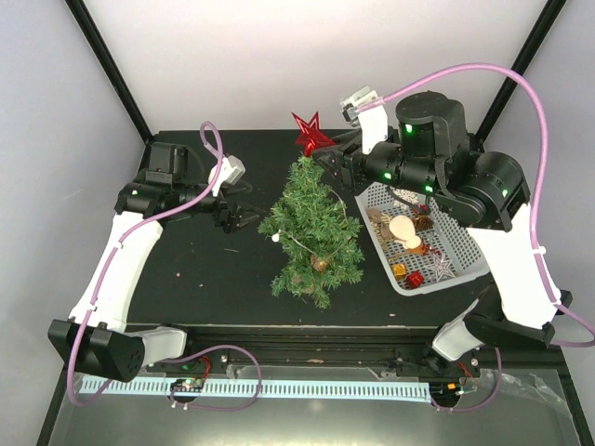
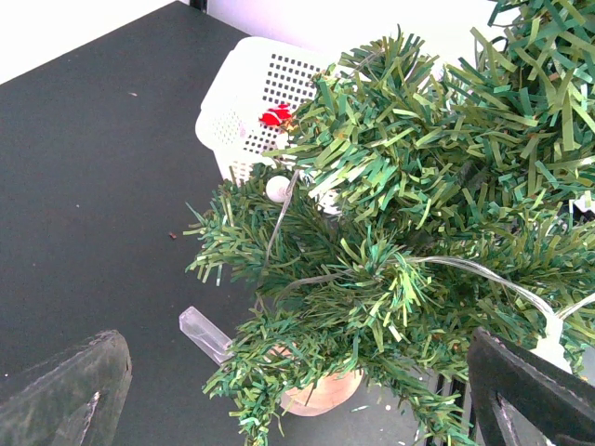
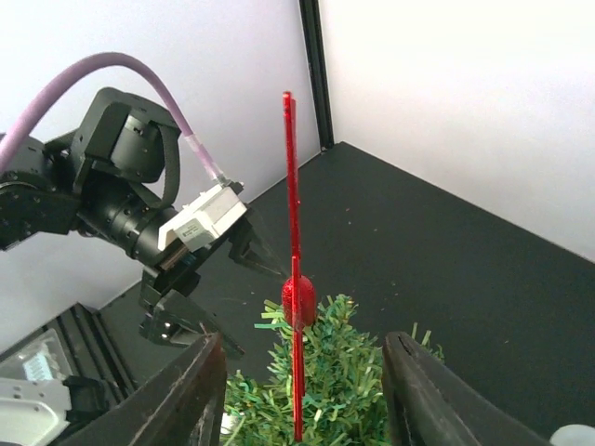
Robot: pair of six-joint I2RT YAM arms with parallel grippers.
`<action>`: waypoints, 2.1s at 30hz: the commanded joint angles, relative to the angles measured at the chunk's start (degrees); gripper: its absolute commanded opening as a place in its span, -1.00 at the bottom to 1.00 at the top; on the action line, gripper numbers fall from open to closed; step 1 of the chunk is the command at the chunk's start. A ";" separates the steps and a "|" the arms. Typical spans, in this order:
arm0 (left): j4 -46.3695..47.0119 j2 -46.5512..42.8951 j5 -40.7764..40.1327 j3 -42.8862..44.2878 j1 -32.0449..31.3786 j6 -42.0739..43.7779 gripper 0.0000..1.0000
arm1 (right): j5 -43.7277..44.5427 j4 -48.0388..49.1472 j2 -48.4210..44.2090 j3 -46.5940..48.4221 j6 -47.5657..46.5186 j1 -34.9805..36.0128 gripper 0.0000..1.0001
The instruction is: Decorate the small christmas tree
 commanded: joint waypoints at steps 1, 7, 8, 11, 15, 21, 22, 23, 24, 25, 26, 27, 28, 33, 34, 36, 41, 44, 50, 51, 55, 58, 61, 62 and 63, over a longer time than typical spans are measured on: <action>0.83 -0.67 1.19 -0.25 0.43 -0.47 0.98 | 0.57 0.32 -1.35 0.92 -0.06 0.26 0.00; 0.67 -0.74 1.07 -0.12 0.58 -0.47 0.98 | 1.36 2.73 -5.41 -4.23 0.19 0.34 0.43; 0.54 -0.76 1.08 -0.01 0.65 -0.46 0.98 | 1.72 2.98 -6.26 -5.38 0.24 0.27 0.49; 0.10 -0.99 0.93 -0.15 0.86 -0.21 0.98 | 3.17 3.65 -10.04 -10.62 0.94 0.17 0.61; -1.18 -1.06 0.50 0.02 1.36 0.42 0.98 | 6.14 6.90 -19.18 -23.87 3.72 0.21 0.64; -3.32 -0.68 -0.73 0.39 2.07 1.14 0.98 | 15.74 7.24 -34.03 -45.99 14.14 0.16 0.62; -3.57 -0.55 -0.96 0.45 2.09 1.11 0.98 | 17.80 6.36 -35.36 -48.69 15.92 0.11 0.61; -3.72 -0.46 -1.15 0.44 2.08 1.11 0.98 | 19.67 5.77 -35.87 -51.37 17.26 -0.05 0.59; -3.88 -0.29 -1.35 0.38 2.12 1.07 0.98 | 20.93 5.75 -35.86 -53.52 18.45 -0.93 0.57; -3.87 -0.13 -1.77 0.23 2.13 0.96 0.98 | 20.96 5.78 -35.33 -55.21 19.30 -2.81 0.57; -3.83 0.07 -2.20 0.08 2.13 1.12 0.98 | 19.54 5.98 -34.12 -56.51 19.79 -6.10 0.54; -3.89 0.33 -2.88 0.10 2.13 1.26 0.98 | 16.13 6.34 -32.81 -57.74 20.19 -9.91 0.51; -3.78 0.44 -3.65 0.16 2.18 1.16 0.98 | 13.84 6.50 -31.38 -58.92 20.68 -14.20 0.48; -3.29 0.71 -6.94 0.36 2.29 0.56 0.98 | 6.98 7.86 -22.16 -63.41 23.32 -30.67 0.41; -3.37 0.80 -7.30 0.41 2.38 0.54 0.98 | 5.53 8.34 -20.15 -63.90 24.01 -33.27 0.38; -3.76 1.06 -7.98 0.50 2.47 0.56 0.98 | 4.86 8.80 -16.47 -64.82 25.99 -37.21 0.32; -3.92 1.59 -9.16 0.19 2.61 0.48 0.98 | -0.37 14.30 -12.56 -72.31 31.74 -46.37 0.10; -3.42 1.77 -9.19 -0.30 2.91 0.04 0.98 | -2.01 17.45 -12.32 -77.40 35.48 -51.15 -0.06; -2.01 1.79 -8.48 -1.80 3.50 -1.06 0.98 | -3.48 23.30 -9.54 -83.49 41.60 -57.31 -0.34; -1.98 1.79 -8.39 -1.89 3.59 -1.15 0.98 | -3.26 23.93 -8.67 -83.76 42.11 -57.72 -0.35; -2.24 1.53 -8.17 -2.01 3.72 -1.06 0.98 | -3.38 27.37 -6.36 -85.32 43.84 -59.56 -0.33; -2.73 1.44 -8.13 -1.85 3.82 -0.79 0.98 | -3.97 29.34 -4.35 -86.00 44.25 -61.24 -0.29; -3.19 1.35 -8.14 -1.63 3.92 -0.66 0.98 | -3.83 30.29 -1.81 -86.18 44.22 -62.08 -0.29; -3.27 1.31 -8.08 -1.53 3.98 -0.65 0.98 | -3.62 30.96 -1.28 -86.38 44.22 -62.26 -0.29; -3.37 1.33 -8.09 -1.43 3.99 -0.58 0.98 | -3.55 31.53 -0.75 -86.58 44.23 -62.43 -0.31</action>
